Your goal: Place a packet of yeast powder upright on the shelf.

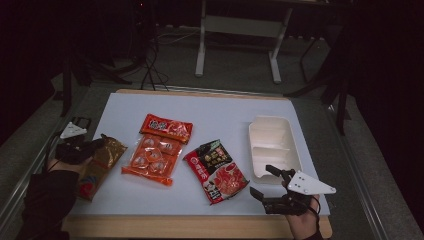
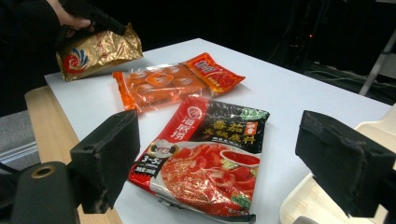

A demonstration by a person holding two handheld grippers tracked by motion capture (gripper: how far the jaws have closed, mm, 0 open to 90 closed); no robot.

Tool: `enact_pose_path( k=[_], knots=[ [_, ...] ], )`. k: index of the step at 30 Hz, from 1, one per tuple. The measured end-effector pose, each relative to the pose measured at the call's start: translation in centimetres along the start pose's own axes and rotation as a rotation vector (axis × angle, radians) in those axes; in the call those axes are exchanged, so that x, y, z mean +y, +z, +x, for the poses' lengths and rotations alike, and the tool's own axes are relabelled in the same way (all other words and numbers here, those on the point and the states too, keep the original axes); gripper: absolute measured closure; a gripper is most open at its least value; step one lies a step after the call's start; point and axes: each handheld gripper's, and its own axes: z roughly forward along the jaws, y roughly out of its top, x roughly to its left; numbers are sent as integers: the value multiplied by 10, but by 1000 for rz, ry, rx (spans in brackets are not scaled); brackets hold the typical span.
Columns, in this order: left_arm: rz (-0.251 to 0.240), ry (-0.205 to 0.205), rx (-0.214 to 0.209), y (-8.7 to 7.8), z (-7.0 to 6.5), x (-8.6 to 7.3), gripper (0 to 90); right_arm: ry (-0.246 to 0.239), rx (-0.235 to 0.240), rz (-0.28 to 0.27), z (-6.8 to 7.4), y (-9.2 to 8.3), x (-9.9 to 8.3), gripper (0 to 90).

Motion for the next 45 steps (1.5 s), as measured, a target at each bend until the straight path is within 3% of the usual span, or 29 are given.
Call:
enact_pose_path(
  k=[2,4,6,11,14,24,30,33,41,45],
  knots=[
    [-27,0,6,-6,-4,3,900,1,-2,-1,0,0,0,137],
    [-53,-13,-25,-12,-6,7,900,1,-3,-1,0,0,0,137],
    [-73,-22,-24,-16,-8,9,900,1,-2,0,0,0,0,137],
    [-153,-10,-53,-33,-22,23,900,4,-6,-16,-1,-2,1,156],
    [-167,7,-70,-37,-29,28,900,-10,-39,-26,-2,-5,1,169],
    [-241,13,-207,-41,-67,41,900,-54,-55,-45,0,-5,5,148],
    [-279,51,-297,-38,-96,50,900,-38,-79,-57,-3,-8,8,138],
    [-296,63,-367,-34,-108,53,900,-22,-90,-40,-2,-10,11,134],
    [-362,85,-470,-21,-139,56,900,-7,-54,-61,-1,-9,27,109],
    [-417,77,-521,-17,-152,59,900,-9,-8,-66,5,-8,34,105]
  ],
)
